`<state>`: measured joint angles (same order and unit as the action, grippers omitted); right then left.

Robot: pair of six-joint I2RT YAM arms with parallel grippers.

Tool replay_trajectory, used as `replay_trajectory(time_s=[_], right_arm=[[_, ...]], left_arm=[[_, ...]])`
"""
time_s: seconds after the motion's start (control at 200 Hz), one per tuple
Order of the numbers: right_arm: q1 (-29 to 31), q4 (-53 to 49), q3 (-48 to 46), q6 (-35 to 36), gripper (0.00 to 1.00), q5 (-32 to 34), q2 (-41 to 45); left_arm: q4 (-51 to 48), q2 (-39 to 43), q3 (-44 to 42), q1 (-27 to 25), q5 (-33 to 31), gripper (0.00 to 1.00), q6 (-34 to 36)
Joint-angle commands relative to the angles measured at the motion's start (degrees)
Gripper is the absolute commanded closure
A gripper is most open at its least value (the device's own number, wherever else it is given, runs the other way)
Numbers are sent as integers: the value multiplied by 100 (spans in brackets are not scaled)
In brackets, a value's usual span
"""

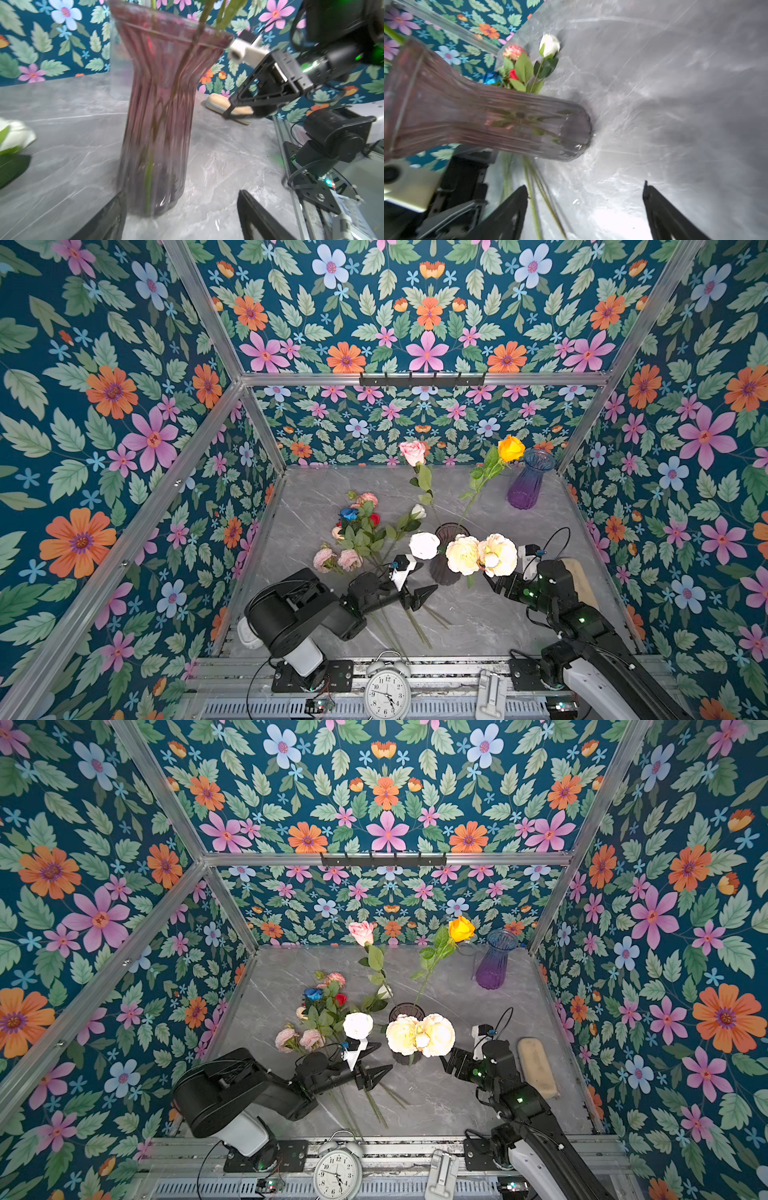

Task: Arrange the flowers into the vase
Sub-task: 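Close the left gripper around the pink ribbed vase holding peach roses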

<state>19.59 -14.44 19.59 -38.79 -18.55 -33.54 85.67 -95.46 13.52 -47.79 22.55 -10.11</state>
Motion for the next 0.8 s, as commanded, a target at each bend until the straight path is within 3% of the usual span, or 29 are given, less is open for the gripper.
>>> replay_trajectory(time_s=[0.0, 0.28, 0.44, 0.58, 0.796], right_arm=[[-51, 913, -70, 8, 11, -923, -215], [-51, 828, -232, 55, 10, -747, -232], [-50, 776, -253, 104, 10, -713, -242], [-44, 723, -296, 126, 10, -703, -176], [-44, 717, -310, 168, 9, -721, -153]], left_arm=[[1022, -319, 194, -2, 123, 17, -13], [1017, -1033, 733, -2, 132, 16, -247], [1013, -1371, 1025, -11, 50, 12, -316], [1000, -1479, 1175, -20, -201, 2, -272], [987, -1712, 1480, -59, -197, 2, -326]])
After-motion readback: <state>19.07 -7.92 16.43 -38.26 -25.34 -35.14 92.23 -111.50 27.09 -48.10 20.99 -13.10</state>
